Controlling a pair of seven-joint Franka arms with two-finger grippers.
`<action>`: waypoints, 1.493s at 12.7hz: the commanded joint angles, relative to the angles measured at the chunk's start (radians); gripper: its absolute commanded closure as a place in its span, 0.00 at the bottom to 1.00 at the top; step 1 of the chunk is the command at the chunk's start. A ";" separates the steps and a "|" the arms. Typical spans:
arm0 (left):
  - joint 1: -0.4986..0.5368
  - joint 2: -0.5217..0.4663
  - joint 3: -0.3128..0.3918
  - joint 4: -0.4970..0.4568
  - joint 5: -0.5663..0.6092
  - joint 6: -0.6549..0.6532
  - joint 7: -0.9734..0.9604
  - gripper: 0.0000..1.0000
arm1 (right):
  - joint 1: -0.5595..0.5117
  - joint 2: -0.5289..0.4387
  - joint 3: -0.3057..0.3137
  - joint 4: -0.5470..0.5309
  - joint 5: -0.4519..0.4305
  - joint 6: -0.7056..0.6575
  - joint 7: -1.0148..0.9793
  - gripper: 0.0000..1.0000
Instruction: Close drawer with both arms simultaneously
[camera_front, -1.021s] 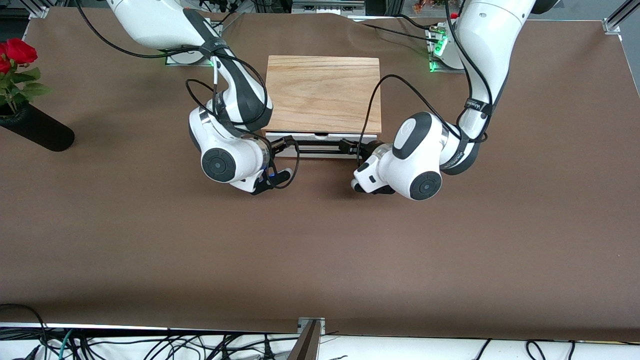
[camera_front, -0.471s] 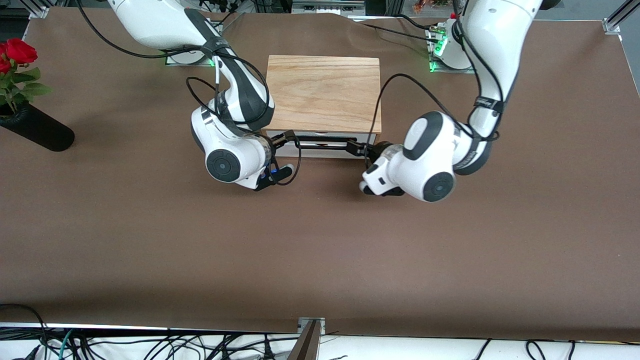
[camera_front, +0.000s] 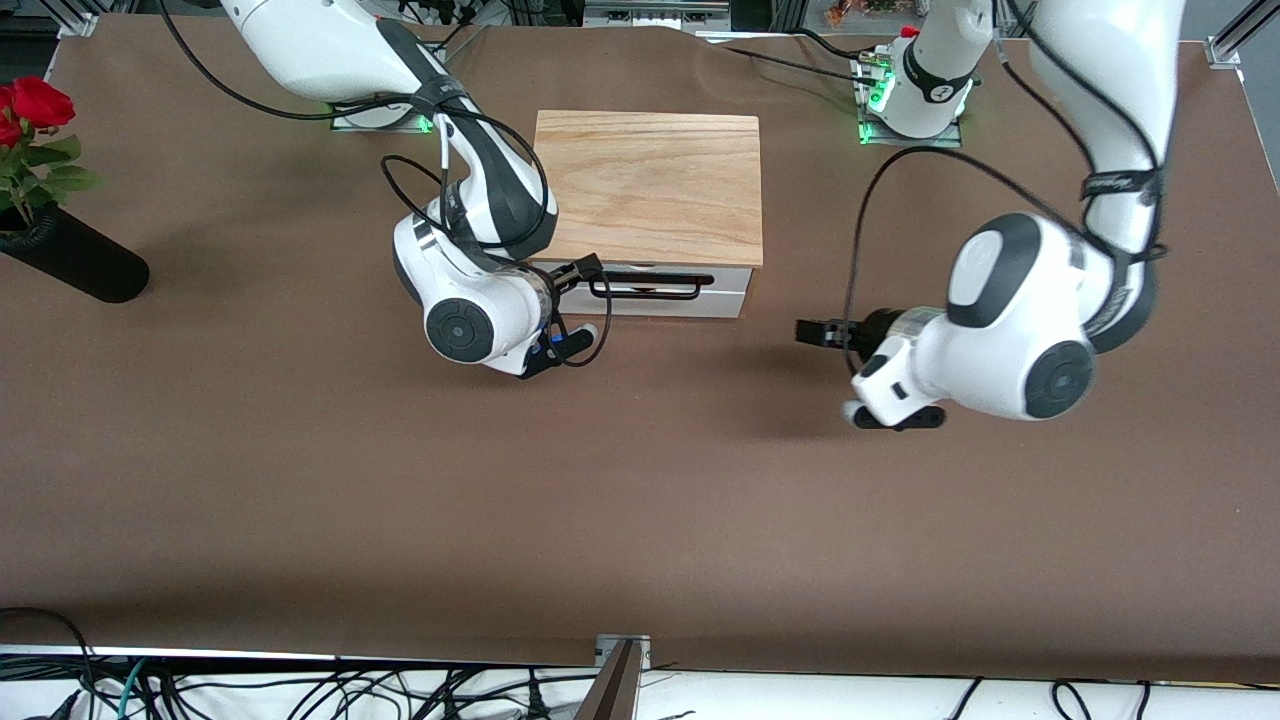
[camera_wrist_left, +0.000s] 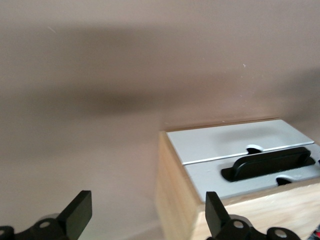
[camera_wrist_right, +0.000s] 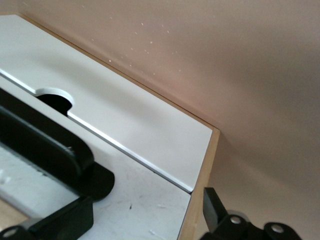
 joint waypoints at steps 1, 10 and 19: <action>0.069 -0.091 -0.008 -0.009 0.110 -0.027 0.147 0.00 | -0.021 0.018 0.009 0.106 0.005 -0.040 -0.009 0.00; 0.247 -0.330 0.010 -0.032 0.292 -0.093 0.134 0.00 | -0.104 0.001 -0.185 0.280 -0.044 0.023 -0.057 0.00; 0.256 -0.523 0.012 -0.288 0.312 0.012 0.122 0.00 | -0.138 -0.150 -0.371 0.220 -0.218 -0.011 -0.048 0.00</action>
